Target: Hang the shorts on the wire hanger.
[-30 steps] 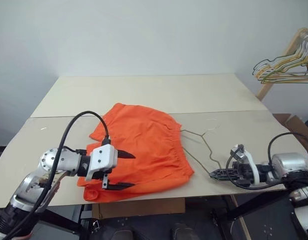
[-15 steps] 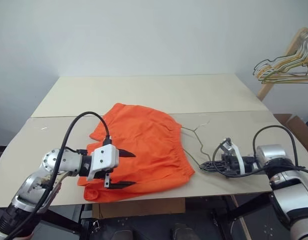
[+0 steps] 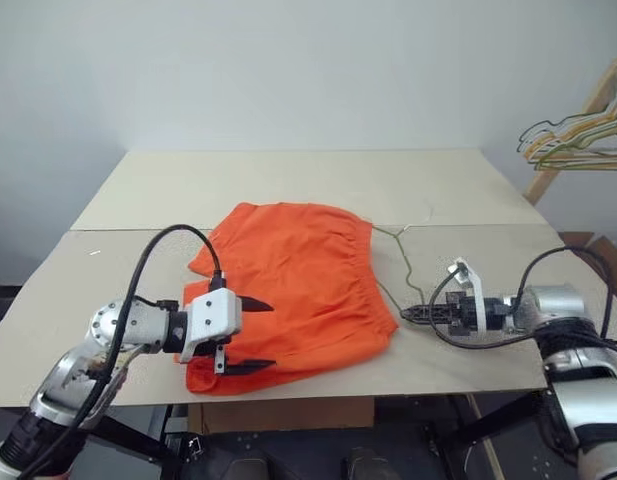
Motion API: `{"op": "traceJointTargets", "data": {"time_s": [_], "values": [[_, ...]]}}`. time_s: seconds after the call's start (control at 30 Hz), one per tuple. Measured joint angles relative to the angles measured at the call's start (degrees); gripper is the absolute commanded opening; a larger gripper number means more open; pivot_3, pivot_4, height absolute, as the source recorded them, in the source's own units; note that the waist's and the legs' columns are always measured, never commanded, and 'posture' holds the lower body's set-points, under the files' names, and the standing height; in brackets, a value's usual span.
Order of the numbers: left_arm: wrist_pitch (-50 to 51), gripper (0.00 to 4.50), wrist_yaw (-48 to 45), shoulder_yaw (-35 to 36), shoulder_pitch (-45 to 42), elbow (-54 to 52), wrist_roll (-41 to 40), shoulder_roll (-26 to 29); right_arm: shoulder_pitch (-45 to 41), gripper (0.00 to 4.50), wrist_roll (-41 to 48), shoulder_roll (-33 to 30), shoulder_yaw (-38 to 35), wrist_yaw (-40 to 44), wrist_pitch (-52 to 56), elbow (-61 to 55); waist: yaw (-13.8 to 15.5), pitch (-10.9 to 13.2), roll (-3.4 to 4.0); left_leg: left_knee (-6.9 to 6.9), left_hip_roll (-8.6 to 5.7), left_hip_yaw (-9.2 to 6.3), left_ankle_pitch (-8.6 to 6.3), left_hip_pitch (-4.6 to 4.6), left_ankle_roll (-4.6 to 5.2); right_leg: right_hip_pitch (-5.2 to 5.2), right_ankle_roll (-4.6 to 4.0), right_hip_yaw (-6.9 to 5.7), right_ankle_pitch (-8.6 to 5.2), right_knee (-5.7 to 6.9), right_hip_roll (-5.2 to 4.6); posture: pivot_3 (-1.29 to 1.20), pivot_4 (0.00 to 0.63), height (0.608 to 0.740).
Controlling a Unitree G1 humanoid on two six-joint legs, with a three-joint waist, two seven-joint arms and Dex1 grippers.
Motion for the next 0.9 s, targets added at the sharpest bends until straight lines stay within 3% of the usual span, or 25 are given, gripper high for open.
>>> {"op": "traceJointTargets", "data": {"time_s": [0.23, 0.37, 0.6, 0.8, 0.9], "values": [[-2.13, 4.47, 7.21, 0.1, -17.22, 12.88, 6.36, -3.56, 6.05, 0.0, -2.4, -1.14, -1.37, -7.06, -9.52, -21.23, -0.03, 0.0, -0.01, 0.0, -0.03, -0.04, 0.01, 0.01, -0.01, 0.02, 0.02, -0.03, 0.03, -0.01, 0.01, 0.01, 0.0, 0.74], [-9.67, 4.47, 7.69, 0.12, -33.43, 29.91, 10.81, -3.78, 6.18, 0.0, -5.87, -2.04, -0.12, -9.3, -15.49, -27.14, -0.2, 0.0, -0.01, 0.01, -0.07, -0.06, 0.01, -0.08, -0.01, -0.02, 0.02, -0.05, 0.04, -0.09, 0.0, 0.01, 0.0, 0.74], [-26.24, 4.47, -5.5, -1.4, -48.92, 54.84, 11.72, -5.39, 5.51, 0.0, -9.46, -2.29, 2.66, -11.27, -19.13, -30.48, -0.57, 0.0, -0.01, 0.03, -0.08, -0.03, 0.01, -0.1, -0.01, -0.04, 0.02, -0.06, 0.03, -0.06, 0.0, 0.0, 0.0, 0.74], [-28.16, 4.47, -25.76, -3.36, -57.1, 66.35, 8.68, -7.45, 2.96, 0.0, -10.26, -2.41, 5.23, -11.13, -19.09, -34.27, -0.98, 0.0, -0.01, 0.06, -0.07, -0.03, 0.01, -0.16, 0.0, -0.08, 0.03, -0.06, 0.02, -0.06, 0.0, -0.01, 0.0, 0.74], [-28.08, 4.47, -28.71, -6.56, -59.72, 70.26, 8.68, -7.91, 2.25, 0.0, -10.7, -2.5, 6.22, -10.9, -18.74, -35.22, -1.26, 0.0, -0.01, 0.07, -0.07, -0.06, 0.01, -0.19, 0.0, -0.08, 0.04, -0.07, 0.02, -0.06, 0.0, -0.02, 0.0, 0.74]]}}
